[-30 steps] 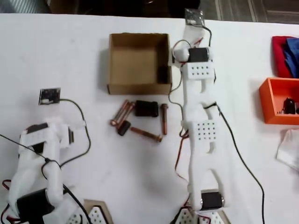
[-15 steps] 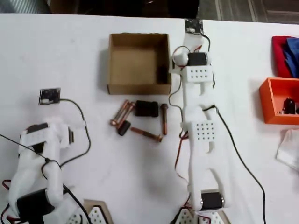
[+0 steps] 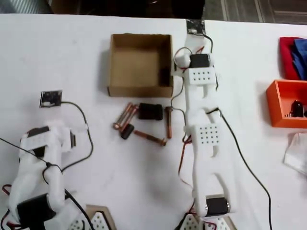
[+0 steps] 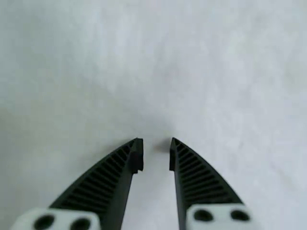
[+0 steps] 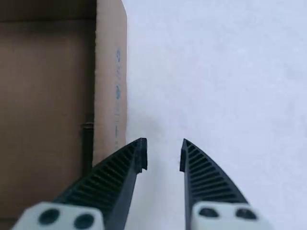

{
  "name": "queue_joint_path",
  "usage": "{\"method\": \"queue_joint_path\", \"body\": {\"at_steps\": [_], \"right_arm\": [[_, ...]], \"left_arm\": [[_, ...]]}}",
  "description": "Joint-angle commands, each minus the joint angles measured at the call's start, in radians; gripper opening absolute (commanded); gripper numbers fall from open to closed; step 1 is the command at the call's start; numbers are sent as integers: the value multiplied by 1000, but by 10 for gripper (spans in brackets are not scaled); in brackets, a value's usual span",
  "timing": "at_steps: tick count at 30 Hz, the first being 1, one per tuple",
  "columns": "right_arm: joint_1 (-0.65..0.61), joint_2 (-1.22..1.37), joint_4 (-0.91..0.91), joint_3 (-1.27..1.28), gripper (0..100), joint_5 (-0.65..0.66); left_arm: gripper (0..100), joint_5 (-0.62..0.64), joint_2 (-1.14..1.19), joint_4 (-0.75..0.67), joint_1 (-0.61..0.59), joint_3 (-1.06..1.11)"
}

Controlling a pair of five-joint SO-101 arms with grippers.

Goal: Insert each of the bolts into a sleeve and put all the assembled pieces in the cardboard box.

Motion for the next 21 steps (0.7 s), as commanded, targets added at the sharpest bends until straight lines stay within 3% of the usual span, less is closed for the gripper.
{"method": "queue_joint_path", "body": {"at_steps": [1, 7, 14, 21], "right_arm": [[-64, -4, -4, -20, 118, -5], [-18, -4, -4, -21, 118, -5], [122, -94, 2, -25, 119, -5], [128, -286, 197, -23, 119, 2]], "left_arm": [[116, 5, 2, 9, -11, -30], [116, 5, 2, 9, -11, -30], [116, 5, 2, 9, -11, -30], [116, 5, 2, 9, -11, -30]]}}
